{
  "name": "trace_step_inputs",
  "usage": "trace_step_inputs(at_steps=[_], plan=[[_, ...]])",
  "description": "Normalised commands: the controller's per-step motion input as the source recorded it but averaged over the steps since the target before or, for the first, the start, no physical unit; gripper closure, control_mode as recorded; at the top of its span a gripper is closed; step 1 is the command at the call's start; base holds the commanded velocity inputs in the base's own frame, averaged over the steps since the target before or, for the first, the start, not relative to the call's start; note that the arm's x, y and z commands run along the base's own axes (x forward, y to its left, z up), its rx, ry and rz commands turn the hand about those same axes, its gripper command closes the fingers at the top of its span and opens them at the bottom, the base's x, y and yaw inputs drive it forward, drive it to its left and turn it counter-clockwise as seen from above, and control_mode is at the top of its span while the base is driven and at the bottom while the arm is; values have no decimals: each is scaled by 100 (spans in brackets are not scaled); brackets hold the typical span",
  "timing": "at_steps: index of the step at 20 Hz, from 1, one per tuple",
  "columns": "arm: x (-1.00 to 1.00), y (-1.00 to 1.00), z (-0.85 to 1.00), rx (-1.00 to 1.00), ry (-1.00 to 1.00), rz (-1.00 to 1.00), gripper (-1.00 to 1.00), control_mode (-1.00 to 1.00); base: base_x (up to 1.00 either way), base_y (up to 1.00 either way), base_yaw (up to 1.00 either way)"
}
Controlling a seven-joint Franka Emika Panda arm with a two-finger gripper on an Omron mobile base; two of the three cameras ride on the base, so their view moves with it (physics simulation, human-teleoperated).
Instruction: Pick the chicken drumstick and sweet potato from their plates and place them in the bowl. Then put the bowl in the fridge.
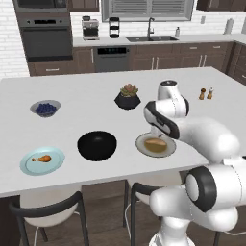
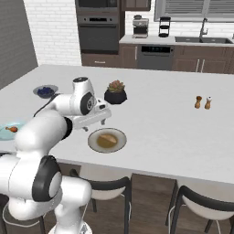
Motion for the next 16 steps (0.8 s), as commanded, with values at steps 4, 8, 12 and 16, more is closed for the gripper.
trace_step_inputs(at_steps=[4, 8, 12, 16], plan=[[31, -2, -57, -2, -3, 14, -100, -100, 0, 0, 0], [81, 0, -56, 0, 0, 3, -100, -100, 0, 0, 0], [74, 0, -51, 0, 0, 1, -100, -100, 0, 0, 0], [55, -11, -47, 0, 0, 2, -100, -100, 0, 0, 0]])
